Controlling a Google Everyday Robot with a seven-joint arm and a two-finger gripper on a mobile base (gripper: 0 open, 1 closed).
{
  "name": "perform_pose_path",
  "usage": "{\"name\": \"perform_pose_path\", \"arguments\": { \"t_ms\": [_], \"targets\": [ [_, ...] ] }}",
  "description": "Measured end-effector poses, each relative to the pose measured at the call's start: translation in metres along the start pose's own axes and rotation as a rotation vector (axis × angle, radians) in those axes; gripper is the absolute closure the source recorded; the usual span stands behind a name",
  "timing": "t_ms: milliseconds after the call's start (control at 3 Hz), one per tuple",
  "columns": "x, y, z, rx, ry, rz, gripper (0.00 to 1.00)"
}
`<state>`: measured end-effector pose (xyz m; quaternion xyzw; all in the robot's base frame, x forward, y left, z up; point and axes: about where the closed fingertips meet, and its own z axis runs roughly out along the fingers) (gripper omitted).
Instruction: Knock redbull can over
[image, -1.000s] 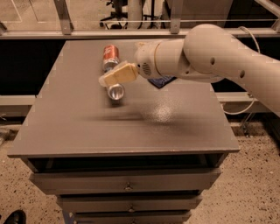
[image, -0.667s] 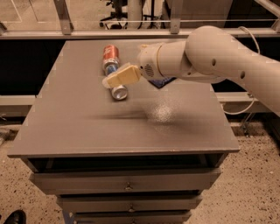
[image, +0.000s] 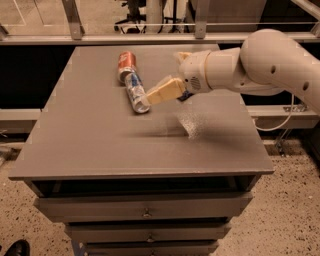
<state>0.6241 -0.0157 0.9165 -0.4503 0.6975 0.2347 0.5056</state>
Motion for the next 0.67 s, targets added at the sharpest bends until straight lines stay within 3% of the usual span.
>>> {"name": "perform_pose_path", "arguments": {
  "t_ms": [333,667],
  "targets": [
    [0.0028,-0.0047,-0.0202,-0.029,0.000,-0.055,0.00],
    [0.0028,-0.0046,-0.0202,-0.029,0.000,-0.055,0.00]
  ]
}}
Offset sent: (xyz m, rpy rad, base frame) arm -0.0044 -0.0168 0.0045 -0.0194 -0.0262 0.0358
